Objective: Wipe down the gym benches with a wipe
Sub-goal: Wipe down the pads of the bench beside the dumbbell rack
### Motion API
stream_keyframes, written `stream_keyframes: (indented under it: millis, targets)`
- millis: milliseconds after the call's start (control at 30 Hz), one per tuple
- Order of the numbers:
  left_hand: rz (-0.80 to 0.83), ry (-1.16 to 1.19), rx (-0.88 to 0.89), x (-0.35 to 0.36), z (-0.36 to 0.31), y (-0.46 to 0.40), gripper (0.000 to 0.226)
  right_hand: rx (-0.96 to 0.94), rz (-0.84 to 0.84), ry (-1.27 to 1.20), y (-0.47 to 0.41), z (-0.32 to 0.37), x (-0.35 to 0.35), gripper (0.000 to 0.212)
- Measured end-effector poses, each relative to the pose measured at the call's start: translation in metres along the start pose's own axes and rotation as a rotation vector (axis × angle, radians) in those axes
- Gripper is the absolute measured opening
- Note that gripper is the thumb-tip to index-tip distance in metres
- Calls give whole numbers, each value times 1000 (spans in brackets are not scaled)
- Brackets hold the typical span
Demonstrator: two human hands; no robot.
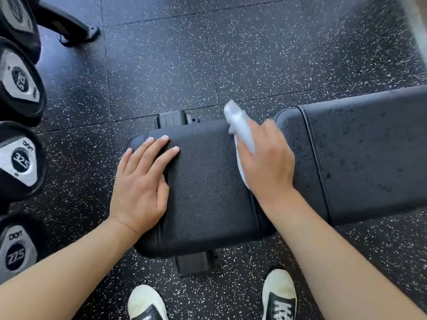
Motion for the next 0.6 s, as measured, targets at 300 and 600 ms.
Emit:
stream_keyframes:
  millis: [300, 600]
  targets:
    - [6, -1, -16, -1, -1, 0, 64, -209, 131, -21, -23, 79, 28, 29]
    - [23, 6, -12, 0, 2, 0, 63, -35, 91, 23, -43, 3, 6, 24]
Point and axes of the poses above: each hand's wrist, its own y-axis away from the middle knuckle, its own x-axis out of the palm, z = x × y, the point moved 3 cm from there along -y, towards the middle knuckle, and after that the axes turned 8 degrees about z, right-handed, at the moved point
